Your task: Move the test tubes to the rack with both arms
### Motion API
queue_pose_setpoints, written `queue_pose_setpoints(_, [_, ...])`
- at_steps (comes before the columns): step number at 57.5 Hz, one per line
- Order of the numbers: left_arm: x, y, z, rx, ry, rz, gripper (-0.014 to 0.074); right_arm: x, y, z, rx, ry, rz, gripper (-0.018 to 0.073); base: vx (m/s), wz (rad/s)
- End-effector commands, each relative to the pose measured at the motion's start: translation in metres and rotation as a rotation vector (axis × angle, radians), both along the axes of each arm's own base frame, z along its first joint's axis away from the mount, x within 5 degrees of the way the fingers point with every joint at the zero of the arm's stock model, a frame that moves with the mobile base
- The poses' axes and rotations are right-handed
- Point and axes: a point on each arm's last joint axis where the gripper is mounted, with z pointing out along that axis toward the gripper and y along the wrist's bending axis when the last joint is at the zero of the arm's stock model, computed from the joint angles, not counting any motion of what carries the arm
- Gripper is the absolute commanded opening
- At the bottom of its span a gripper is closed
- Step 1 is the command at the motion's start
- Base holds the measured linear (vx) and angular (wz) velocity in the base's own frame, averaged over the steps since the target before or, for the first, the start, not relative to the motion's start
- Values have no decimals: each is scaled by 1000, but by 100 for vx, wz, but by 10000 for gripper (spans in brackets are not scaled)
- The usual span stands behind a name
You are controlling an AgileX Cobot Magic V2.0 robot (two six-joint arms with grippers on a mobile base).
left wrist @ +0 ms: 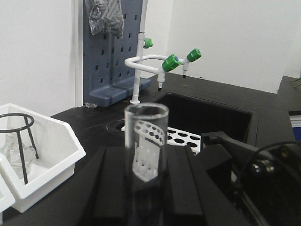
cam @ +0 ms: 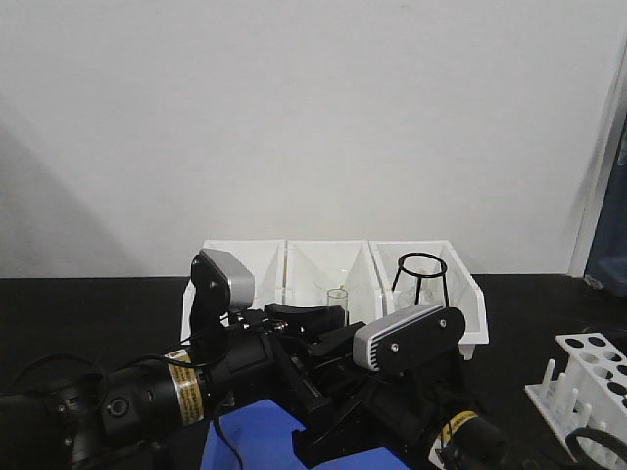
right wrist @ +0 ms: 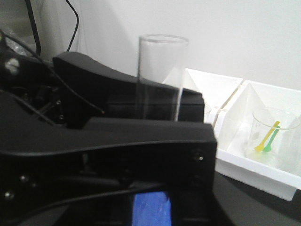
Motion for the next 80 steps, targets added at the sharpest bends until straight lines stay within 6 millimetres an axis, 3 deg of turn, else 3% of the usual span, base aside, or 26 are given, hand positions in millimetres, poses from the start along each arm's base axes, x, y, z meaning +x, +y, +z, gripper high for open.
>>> queue_pose_setpoints(1, [-6, 0, 31, -111, -62, -20, -17, -1, 0, 29, 71, -143, 6, -14, 0, 0])
queue_pose_setpoints(17, [-6, 0, 31, -110, -64, -19, 24, 0, 0, 29, 70, -144, 5, -13, 0, 0])
queue_pose_setpoints(26, [-6, 0, 31, -106, -72, -18, 178, 0, 0, 29, 70, -144, 5, -13, 0, 0])
queue_pose_setpoints(38, [-6, 0, 31, -106, -70, -18, 470, 0, 0, 29, 70, -144, 5, -13, 0, 0])
queue_pose_setpoints(44, [-6, 0, 31, -107, -69, -18, 561, 0, 0, 29, 70, -144, 5, -13, 0, 0])
queue_pose_setpoints(57, [-8, 2, 39, -136, -81, -12, 578, 0, 0, 29, 69, -145, 5, -11, 0, 0])
queue_pose_setpoints(80, [-10, 15, 95, -202, -209, 41, 552, 0, 0, 28, 65, -137, 5, -11, 0, 0])
